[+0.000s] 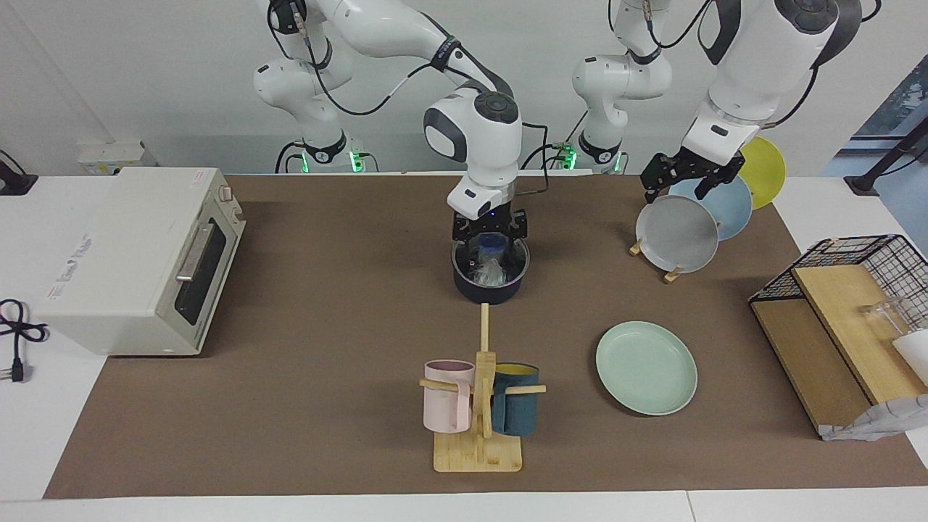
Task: Transfer vermicelli from plate to pot
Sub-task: 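Lower the glass lid onto the saucepan with the right gripper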
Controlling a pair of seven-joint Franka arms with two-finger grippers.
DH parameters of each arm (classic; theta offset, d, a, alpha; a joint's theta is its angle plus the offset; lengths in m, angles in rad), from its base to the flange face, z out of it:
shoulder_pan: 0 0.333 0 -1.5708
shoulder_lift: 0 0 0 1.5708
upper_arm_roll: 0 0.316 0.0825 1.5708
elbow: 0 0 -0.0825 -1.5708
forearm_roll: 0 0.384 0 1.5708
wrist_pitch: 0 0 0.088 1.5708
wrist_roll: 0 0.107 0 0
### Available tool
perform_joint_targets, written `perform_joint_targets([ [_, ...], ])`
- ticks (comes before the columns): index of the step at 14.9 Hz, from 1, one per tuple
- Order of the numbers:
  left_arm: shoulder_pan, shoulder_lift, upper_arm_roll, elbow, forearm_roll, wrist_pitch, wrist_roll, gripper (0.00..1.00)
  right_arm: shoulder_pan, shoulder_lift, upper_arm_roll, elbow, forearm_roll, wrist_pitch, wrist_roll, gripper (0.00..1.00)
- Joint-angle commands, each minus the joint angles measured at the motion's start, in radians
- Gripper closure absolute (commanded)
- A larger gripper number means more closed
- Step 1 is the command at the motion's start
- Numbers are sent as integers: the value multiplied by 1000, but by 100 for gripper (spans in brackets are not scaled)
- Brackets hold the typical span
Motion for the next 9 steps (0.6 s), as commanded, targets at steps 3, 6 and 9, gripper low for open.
perform_joint_targets([
  [3,13,-16,-7,-7,11,-10,0,0,-97,-66,4,33,-22,-83,-60,0],
  [6,13,-16,-7,-7,11,-10,0,0,-225,-130,3,47,-13,-214,-241,0],
  [9,13,-16,-7,-7,11,-10,0,0,-369,-172,3,129,3,-399,-426,0],
])
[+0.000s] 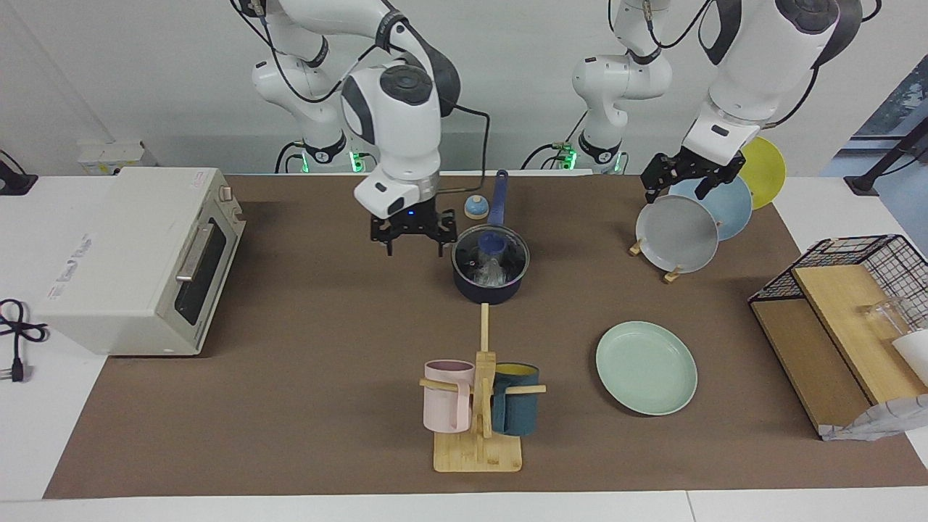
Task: Transfer vermicelli from plate to pot
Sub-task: 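Open the right gripper and withdraw it from the lid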
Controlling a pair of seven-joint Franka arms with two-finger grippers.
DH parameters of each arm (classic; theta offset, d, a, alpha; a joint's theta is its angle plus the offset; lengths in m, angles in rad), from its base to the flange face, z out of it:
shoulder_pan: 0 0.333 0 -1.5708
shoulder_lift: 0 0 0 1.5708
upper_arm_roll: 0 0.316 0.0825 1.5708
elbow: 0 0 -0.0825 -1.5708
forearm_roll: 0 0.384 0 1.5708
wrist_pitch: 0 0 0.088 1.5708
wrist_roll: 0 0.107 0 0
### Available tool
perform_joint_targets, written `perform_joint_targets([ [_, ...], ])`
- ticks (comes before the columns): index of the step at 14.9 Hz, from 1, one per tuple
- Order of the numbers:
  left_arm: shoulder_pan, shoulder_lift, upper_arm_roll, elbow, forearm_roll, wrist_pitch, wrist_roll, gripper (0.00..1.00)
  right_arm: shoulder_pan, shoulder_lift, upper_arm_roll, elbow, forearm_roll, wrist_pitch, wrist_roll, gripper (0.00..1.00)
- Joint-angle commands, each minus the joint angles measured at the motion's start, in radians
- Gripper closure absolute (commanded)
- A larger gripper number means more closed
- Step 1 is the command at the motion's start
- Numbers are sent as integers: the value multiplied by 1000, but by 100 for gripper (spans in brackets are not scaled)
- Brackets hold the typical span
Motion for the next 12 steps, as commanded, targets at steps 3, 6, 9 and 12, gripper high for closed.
perform_joint_targets([
  [3,12,-16,-7,-7,11,-10,0,0,-223,-89,14,56,9,-204,-285,0],
  [6,12,-16,-7,-7,11,-10,0,0,-272,-177,-32,48,18,-331,-416,0],
  [9,12,-16,-7,-7,11,-10,0,0,-269,-212,-95,25,20,-370,-479,0],
  [12,12,-16,-7,-7,11,-10,0,0,-257,-205,-144,23,44,-336,-479,0],
])
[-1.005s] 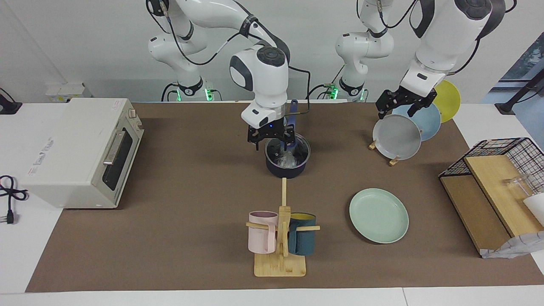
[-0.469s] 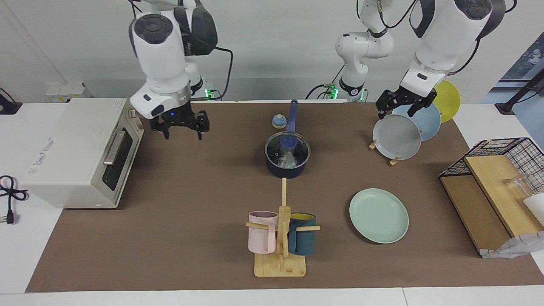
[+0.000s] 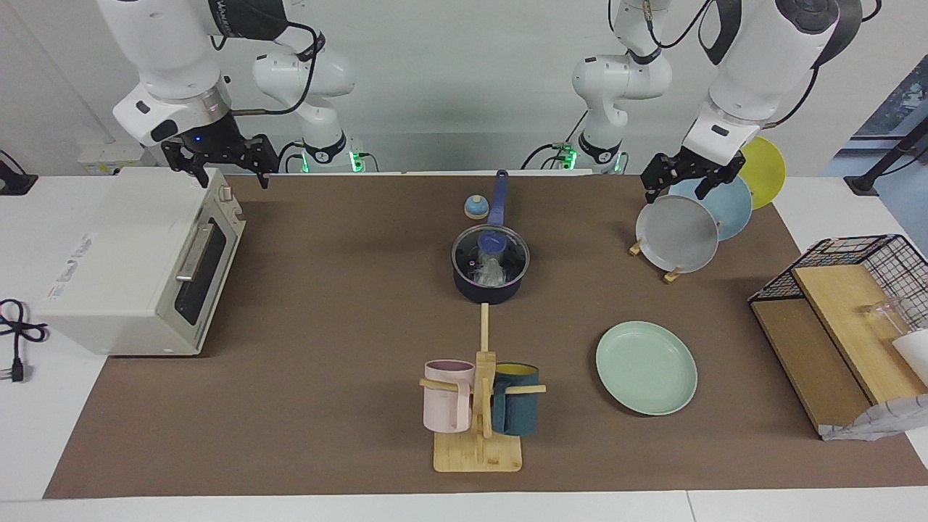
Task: Transfer vermicelli from plate to pot
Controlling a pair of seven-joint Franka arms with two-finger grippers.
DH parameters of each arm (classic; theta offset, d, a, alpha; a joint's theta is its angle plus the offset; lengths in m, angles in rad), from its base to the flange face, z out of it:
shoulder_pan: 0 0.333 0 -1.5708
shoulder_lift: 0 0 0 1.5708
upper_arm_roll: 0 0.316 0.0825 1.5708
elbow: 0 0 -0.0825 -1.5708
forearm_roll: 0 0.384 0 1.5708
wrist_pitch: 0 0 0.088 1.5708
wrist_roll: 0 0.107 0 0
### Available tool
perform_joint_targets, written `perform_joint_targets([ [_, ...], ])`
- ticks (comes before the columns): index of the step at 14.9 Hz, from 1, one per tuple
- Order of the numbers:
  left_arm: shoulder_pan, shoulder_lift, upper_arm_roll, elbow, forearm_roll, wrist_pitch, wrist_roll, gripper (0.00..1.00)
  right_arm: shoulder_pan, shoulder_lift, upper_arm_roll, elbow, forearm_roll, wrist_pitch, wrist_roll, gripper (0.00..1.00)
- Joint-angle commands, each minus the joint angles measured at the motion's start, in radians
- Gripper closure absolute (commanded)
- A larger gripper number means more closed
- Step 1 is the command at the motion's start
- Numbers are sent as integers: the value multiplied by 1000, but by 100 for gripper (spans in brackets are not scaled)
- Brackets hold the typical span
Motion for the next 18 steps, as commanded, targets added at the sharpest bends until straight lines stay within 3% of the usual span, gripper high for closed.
perform_joint_targets([
  [1,12,-16,-7,-7,11,-10,0,0,13,1,-49,-23,58,41,-18,0],
  [18,12,-16,-7,-7,11,-10,0,0,-10,2,-59,-11,51,6,-17,0],
])
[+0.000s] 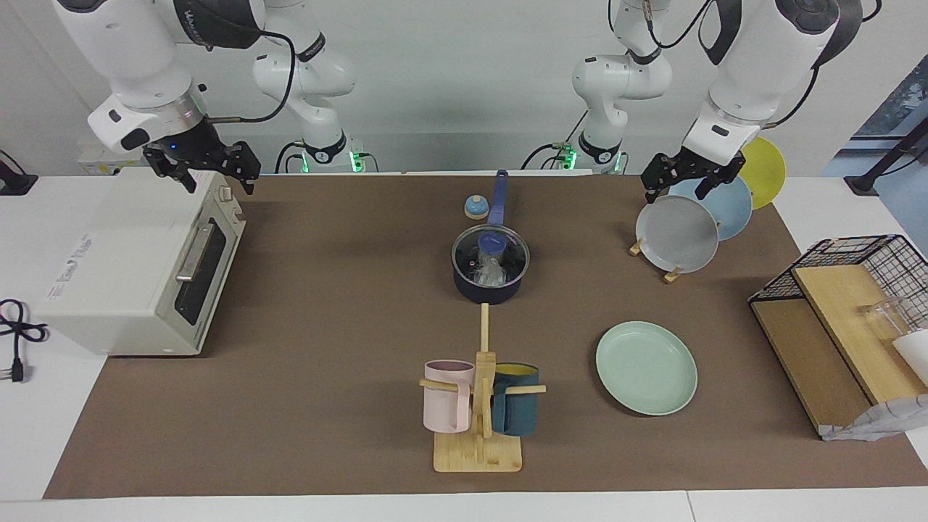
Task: Transfer vermicelli from plate to pot
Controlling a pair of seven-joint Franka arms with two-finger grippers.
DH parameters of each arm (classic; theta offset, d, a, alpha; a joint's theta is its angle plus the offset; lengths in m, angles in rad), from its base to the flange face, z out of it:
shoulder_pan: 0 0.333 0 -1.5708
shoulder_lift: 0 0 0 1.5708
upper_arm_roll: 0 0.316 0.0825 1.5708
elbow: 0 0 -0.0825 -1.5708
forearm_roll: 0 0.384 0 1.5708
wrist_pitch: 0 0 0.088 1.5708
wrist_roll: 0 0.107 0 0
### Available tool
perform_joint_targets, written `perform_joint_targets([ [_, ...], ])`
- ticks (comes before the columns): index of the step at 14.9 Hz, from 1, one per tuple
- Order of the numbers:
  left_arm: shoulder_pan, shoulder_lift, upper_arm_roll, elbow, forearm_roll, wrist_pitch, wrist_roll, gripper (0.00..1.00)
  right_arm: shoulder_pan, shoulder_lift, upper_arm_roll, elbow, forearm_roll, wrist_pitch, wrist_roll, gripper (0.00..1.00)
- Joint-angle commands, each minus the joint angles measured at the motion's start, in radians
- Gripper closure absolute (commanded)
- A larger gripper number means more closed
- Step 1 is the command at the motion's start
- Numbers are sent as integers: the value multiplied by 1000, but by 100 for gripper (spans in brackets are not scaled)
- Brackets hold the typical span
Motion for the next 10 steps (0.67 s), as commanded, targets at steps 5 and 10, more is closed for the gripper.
perform_joint_targets([
  [5,12,-16,-7,-7,11,-10,0,0,-16,-10,2,1,22,-9,-15,0],
  [10,12,-16,-7,-7,11,-10,0,0,-13,-13,2,3,35,0,-15,0],
])
